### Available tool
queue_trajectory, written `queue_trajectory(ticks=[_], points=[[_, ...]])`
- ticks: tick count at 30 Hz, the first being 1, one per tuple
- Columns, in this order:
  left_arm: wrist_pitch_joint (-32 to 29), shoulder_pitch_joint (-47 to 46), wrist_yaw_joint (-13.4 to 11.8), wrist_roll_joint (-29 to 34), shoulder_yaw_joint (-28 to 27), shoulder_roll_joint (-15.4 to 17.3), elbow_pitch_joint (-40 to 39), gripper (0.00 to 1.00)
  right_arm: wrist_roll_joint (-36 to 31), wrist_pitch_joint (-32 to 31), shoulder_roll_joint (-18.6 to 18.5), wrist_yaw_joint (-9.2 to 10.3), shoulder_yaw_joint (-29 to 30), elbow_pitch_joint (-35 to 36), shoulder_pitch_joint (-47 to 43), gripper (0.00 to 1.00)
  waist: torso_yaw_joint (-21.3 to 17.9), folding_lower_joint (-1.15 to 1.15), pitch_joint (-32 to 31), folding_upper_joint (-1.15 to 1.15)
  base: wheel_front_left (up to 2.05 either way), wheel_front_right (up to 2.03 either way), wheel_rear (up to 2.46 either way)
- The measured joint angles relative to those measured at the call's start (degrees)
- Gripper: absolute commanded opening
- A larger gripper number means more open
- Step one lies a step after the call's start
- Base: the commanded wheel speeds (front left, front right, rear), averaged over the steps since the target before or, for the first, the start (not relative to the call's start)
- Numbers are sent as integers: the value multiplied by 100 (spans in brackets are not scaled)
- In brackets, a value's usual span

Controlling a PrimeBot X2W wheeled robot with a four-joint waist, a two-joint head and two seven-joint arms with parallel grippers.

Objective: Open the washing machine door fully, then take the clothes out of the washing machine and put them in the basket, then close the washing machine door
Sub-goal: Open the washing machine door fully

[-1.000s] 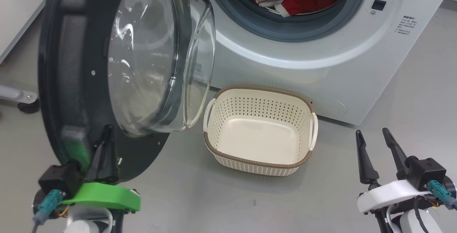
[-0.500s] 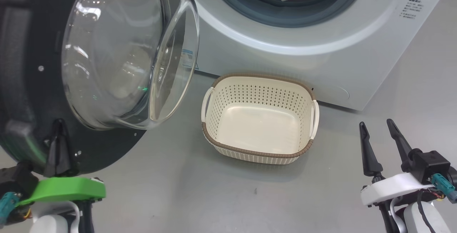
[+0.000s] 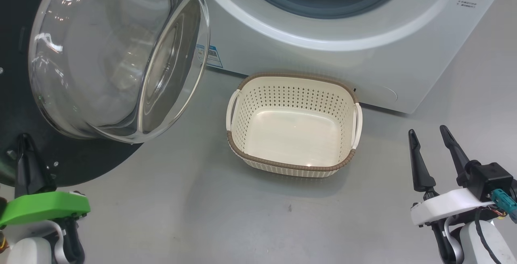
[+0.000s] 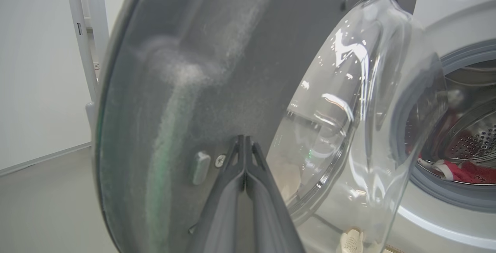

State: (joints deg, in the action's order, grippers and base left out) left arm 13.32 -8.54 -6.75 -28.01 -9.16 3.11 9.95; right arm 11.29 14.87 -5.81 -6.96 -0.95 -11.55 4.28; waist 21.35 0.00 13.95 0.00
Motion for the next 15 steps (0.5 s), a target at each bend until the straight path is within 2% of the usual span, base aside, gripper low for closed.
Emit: queue_trajectory(ticks=[15], points=[[94, -232, -1, 19, -325, 18, 419, 0, 0, 0, -14, -1, -3, -11, 60, 100, -30, 0, 41, 0, 0, 0, 0]])
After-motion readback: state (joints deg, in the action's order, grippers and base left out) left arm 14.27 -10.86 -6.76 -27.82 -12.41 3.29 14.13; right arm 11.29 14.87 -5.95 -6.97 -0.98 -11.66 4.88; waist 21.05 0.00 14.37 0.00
